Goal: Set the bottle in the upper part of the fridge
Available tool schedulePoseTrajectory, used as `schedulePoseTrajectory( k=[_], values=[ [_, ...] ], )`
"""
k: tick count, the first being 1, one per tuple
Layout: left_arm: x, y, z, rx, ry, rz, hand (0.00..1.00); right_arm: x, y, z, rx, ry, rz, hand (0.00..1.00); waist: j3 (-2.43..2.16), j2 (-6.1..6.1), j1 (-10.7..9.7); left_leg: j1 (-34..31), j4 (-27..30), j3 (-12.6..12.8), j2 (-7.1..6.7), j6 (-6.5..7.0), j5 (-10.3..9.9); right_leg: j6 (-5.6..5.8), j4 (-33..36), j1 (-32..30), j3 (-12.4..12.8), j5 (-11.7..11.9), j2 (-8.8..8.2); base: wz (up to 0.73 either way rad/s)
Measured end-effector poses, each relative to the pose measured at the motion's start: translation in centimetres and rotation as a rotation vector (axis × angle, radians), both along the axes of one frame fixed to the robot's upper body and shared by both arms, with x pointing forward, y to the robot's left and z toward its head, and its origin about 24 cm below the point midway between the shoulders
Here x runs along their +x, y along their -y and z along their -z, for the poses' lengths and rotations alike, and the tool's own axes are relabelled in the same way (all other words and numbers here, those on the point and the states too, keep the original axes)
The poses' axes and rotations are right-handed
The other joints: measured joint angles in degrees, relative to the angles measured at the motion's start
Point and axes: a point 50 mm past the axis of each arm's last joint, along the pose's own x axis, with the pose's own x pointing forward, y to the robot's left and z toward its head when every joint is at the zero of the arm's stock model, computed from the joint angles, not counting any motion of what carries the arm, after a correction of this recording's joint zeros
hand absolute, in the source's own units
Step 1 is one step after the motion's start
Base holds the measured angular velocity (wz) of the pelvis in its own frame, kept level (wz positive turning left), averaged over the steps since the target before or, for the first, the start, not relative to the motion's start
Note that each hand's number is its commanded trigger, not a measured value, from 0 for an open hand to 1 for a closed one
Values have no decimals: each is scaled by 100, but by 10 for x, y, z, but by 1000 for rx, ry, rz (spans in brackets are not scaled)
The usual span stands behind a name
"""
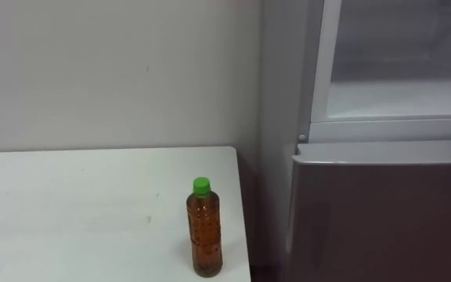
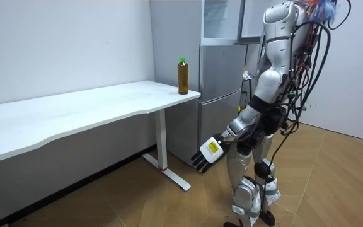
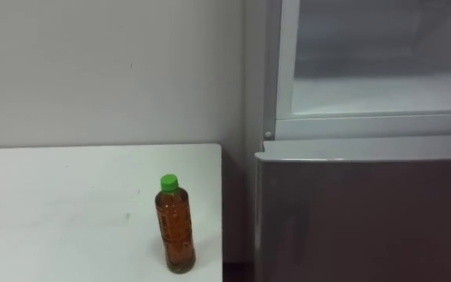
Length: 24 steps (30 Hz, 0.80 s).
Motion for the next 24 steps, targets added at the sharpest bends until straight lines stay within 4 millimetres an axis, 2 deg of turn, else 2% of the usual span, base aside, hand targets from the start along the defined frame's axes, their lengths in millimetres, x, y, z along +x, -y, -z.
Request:
schedulePoseTrajectory(
  k=[13,15,20,24],
  values=[
    [-4,-3,2,55,-21,-21,0,11,-5,-2,-24,21,-117,0,0,-38,15,-10,-9,-13,-3,0,0,0,0,-5,-15,-2,-7,0],
    [-3,-4,2,60,-24,-9,0,18,-7,-4,-31,49,-148,0,-2,-55,16,-16,-7,-14,-5,0,0,1,3,-15,-15,-2,-9,0],
    [1,-5,1,71,-19,13,0,53,-20,-20,-61,207,-308,0,8,-109,39,-62,-6,-17,-5,0,0,1,2,-45,-14,-2,-6,0],
    [9,-4,0,75,-4,33,0,77,-33,-35,-49,333,-364,0,11,-171,169,-91,-12,-17,-3,0,1,1,0,-62,-7,-2,-2,0]
  ],
)
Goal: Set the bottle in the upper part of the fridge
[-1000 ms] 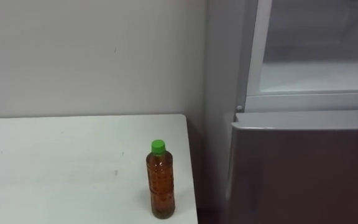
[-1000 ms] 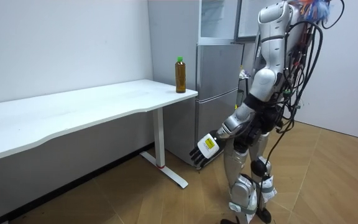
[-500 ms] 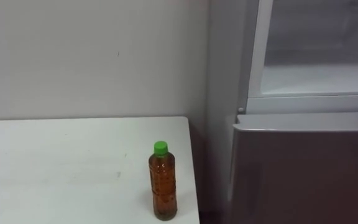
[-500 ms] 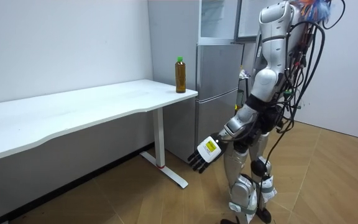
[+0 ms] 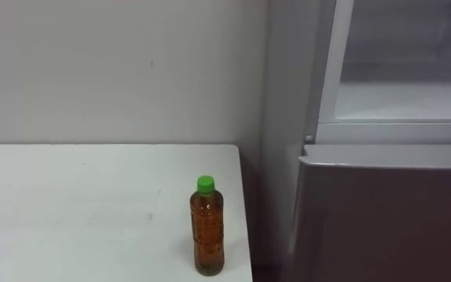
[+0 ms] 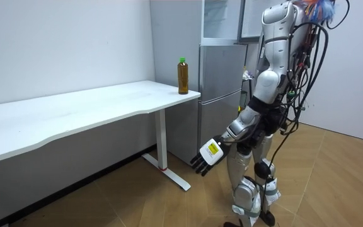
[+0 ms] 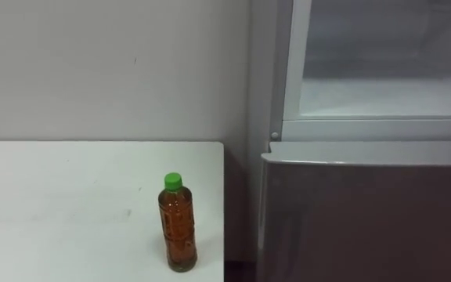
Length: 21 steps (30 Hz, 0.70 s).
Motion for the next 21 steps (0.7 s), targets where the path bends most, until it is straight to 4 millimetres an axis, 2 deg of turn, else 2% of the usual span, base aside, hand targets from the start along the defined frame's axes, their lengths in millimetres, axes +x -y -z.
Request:
schedulePoseTrajectory(
  k=[6,8,11,16,21],
  values=[
    [7,-1,-2,19,11,51,0,43,-17,-43,59,258,-87,0,-3,-3,17,-92,16,-1,3,0,0,-1,13,-49,-7,1,4,0],
    [8,-2,-2,21,14,54,0,54,-23,-58,77,337,-117,0,15,-18,18,-121,28,-14,4,0,0,-3,24,-68,-13,3,4,0],
    [9,-3,-2,25,12,54,0,59,-28,-66,95,372,-138,0,24,-44,17,-135,39,-44,1,1,-2,-4,27,-68,-33,5,2,4],
    [8,-3,-2,29,6,52,0,71,-39,-90,129,479,-189,0,39,-24,45,-111,26,-42,10,1,-2,-4,107,-86,-34,5,-3,0],
    [8,-3,-2,39,6,64,0,76,-44,-104,147,546,-204,0,38,-24,194,-135,20,-36,9,2,-2,-5,116,-104,-24,6,-5,-1]
  ],
)
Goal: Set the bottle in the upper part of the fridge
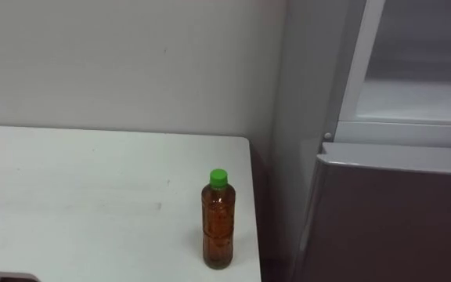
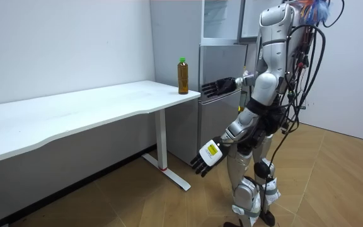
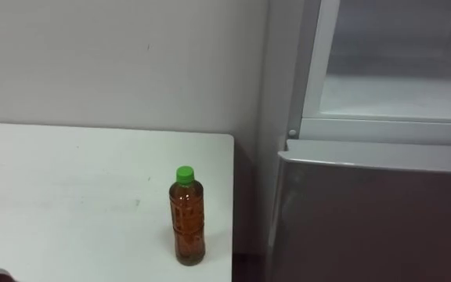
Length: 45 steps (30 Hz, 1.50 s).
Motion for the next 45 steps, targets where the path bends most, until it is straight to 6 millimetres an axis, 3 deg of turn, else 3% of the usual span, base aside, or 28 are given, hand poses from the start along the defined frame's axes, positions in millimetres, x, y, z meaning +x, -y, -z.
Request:
schedulePoseTrajectory(
  k=[8,19,29,35,42,45],
  values=[
    [-6,-3,1,35,-26,-1,0,9,-3,-17,28,74,-7,0,-38,-56,134,-37,29,-15,-6,2,2,-2,2,10,-30,1,-1,2],
    [-8,-3,1,58,-38,16,0,31,-6,-37,37,171,25,0,-46,-79,162,-90,40,-23,-6,2,4,-4,12,-34,-60,3,-5,0],
    [-9,-8,1,88,-63,47,0,43,-8,-49,109,213,96,0,-7,-147,290,-523,253,-164,-6,11,12,-10,96,-353,-171,7,-21,8],
    [-7,-8,0,103,-62,38,0,56,-6,-63,75,280,150,0,34,-79,307,-703,348,-285,-1,18,21,-29,100,-426,-313,18,-24,11],
    [5,-8,-1,110,-45,74,0,75,-4,-73,38,324,189,0,-1,-144,395,-920,340,-358,-16,22,114,-66,129,-638,-407,43,-40,5],
    [14,-5,-2,103,-31,90,0,81,0,-71,19,315,227,0,15,-161,432,-1013,341,-382,-16,32,153,-67,196,-754,-432,43,-66,8]
  ],
)
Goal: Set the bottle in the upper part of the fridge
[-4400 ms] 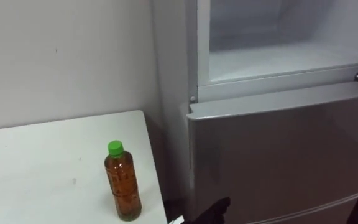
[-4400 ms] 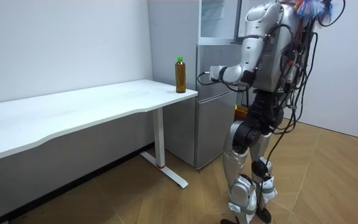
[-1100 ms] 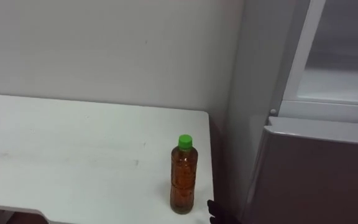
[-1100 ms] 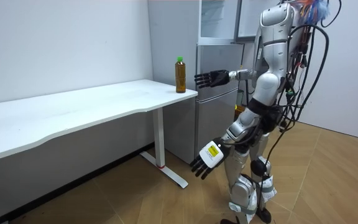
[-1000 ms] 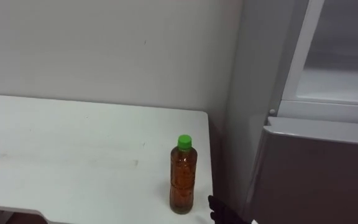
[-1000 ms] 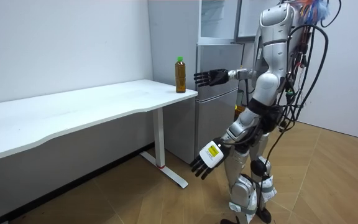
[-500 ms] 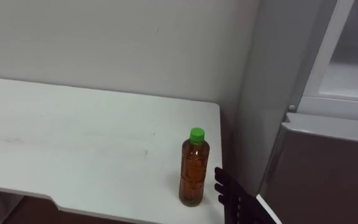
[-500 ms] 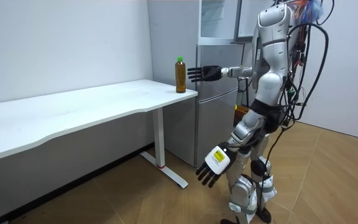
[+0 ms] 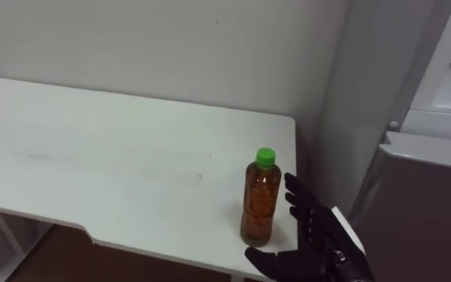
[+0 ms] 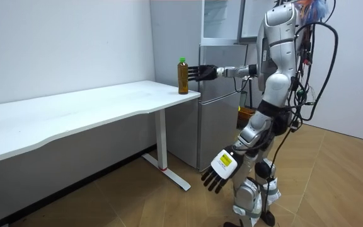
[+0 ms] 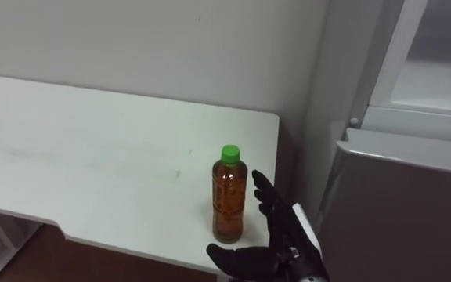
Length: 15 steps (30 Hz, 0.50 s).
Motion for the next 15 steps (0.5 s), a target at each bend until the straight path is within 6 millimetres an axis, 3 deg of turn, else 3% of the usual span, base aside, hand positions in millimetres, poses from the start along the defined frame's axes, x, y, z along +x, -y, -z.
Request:
schedulePoseTrajectory(
  k=[6,15],
  values=[
    [10,6,0,-8,8,41,0,3,5,2,12,-12,72,0,21,21,1,-97,-22,-47,-5,16,34,0,8,-82,-36,2,-28,3],
    [10,7,0,-68,26,-63,0,24,7,-5,25,0,139,0,55,66,8,-227,-109,-43,-11,2,136,-7,74,-298,-58,6,-42,2]
  ],
)
